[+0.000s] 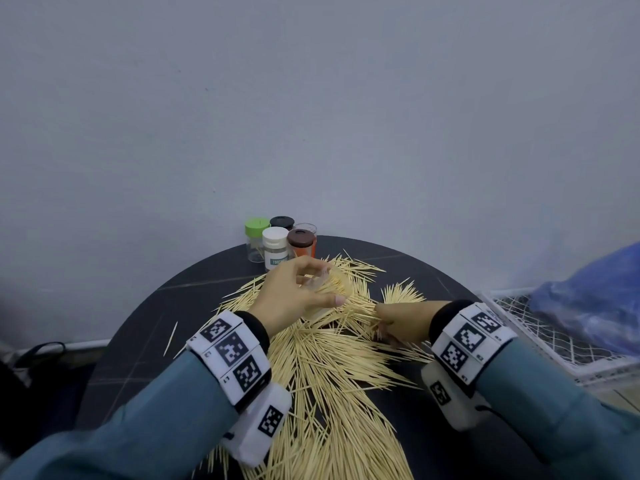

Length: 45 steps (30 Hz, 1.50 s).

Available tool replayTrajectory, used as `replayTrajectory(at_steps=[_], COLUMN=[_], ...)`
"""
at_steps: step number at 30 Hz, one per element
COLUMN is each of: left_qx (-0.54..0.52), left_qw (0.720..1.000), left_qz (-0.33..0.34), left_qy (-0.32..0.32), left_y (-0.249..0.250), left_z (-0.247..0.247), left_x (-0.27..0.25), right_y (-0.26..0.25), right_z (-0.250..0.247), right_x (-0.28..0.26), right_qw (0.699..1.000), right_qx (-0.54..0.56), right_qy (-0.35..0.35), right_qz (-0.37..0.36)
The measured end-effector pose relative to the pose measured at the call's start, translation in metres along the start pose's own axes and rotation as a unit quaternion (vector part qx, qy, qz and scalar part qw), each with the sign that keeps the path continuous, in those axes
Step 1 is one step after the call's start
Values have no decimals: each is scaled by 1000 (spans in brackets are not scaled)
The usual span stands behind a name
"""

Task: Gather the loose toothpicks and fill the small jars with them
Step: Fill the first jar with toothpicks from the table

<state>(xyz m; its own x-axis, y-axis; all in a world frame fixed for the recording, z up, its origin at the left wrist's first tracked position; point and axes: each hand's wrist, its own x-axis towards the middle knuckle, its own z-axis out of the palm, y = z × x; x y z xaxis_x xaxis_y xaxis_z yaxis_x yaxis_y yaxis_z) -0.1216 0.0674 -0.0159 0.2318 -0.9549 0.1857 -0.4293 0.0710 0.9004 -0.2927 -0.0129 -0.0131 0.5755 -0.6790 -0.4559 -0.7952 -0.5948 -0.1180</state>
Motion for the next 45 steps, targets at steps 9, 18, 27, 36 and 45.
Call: replayTrajectory(at_steps=[9,18,27,36,45], left_qx=[7,-3,-11,20,-49], left_qw=[1000,1000,997,993,987], left_qz=[8,-2,-29,-11,-23], left_qy=[6,2,-65,-118,-154], left_y=[-3,-7,-7,-10,-1], left_z=[-2,-1,2,10,10], left_x=[4,5,3,3,-1], right_y=[3,7,-2,-38,-50], right_z=[-12,-19,-30,-31,-8], right_x=[5,10,15,6,11], right_qw=[991,938,667,528,680], right_qx=[123,337,690,766,639], right_qy=[-17,-2,157,218,244], right_qz=[-51,-84,-234,-294,-264])
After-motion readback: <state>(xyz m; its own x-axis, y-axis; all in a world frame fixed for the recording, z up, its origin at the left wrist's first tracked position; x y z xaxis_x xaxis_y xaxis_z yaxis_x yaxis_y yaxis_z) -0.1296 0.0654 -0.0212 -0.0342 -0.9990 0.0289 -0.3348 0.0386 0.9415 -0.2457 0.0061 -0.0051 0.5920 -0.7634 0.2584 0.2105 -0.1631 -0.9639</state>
